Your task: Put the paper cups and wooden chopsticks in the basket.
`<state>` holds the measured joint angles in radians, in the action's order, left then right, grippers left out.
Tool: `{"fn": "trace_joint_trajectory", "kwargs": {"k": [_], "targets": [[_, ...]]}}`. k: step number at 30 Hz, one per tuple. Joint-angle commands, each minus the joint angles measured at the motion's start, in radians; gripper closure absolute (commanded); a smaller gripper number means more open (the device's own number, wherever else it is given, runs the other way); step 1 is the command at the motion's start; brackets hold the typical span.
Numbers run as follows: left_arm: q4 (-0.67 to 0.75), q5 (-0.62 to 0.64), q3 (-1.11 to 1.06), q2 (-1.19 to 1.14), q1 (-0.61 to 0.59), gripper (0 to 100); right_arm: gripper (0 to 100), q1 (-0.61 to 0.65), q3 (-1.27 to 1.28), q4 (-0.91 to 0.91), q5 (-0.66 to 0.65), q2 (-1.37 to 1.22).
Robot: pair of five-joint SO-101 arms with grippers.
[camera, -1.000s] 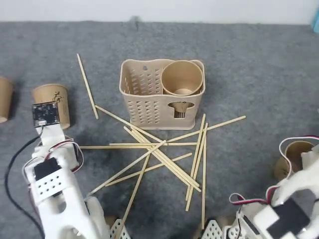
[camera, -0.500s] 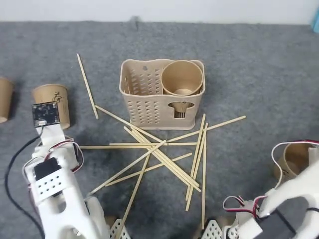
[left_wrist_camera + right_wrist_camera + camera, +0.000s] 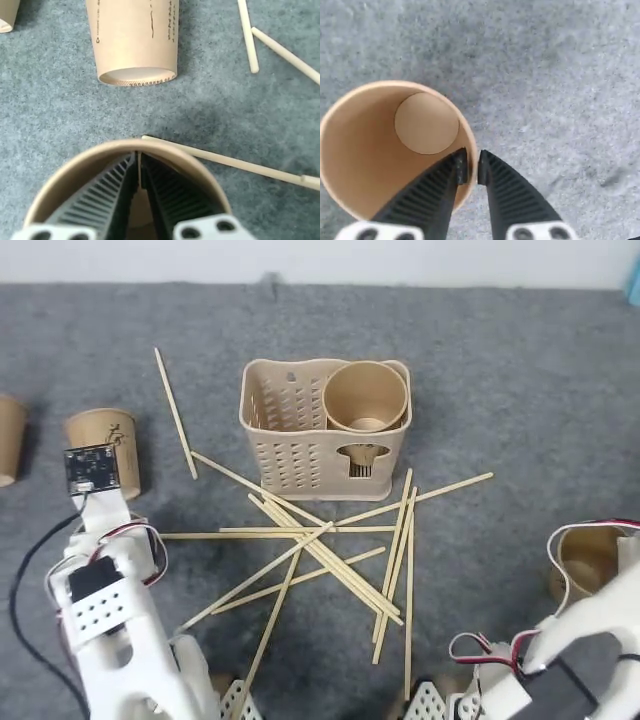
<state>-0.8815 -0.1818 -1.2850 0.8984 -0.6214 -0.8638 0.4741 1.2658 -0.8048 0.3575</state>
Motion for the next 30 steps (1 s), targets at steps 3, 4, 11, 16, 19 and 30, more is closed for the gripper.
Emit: {"fn": "trace_joint_trajectory", "kwargs": {"k": [3,4,11,16,19,30], "targets": [[0.023,0.003,0.005,0.000,0.005,99,99.5,-0.013,-0.052,0.002,0.011,0.015],[0.023,0.003,0.005,0.000,0.005,99,99.3,-0.013,-0.072,0.025,0.015,0.015],[0.023,0.003,0.005,0.000,0.005,99,99.2,-0.004,-0.384,0.432,0.071,0.004],[0.023,0.003,0.005,0.002,0.005,99,99.2,0.056,-0.523,0.529,0.221,0.005],[0.023,0.003,0.005,0.003,0.005,99,99.2,0.125,-0.568,0.529,0.351,-0.013],[0.023,0.003,0.005,0.002,0.006,99,99.2,0.495,-0.859,0.527,0.885,-0.182]]}}
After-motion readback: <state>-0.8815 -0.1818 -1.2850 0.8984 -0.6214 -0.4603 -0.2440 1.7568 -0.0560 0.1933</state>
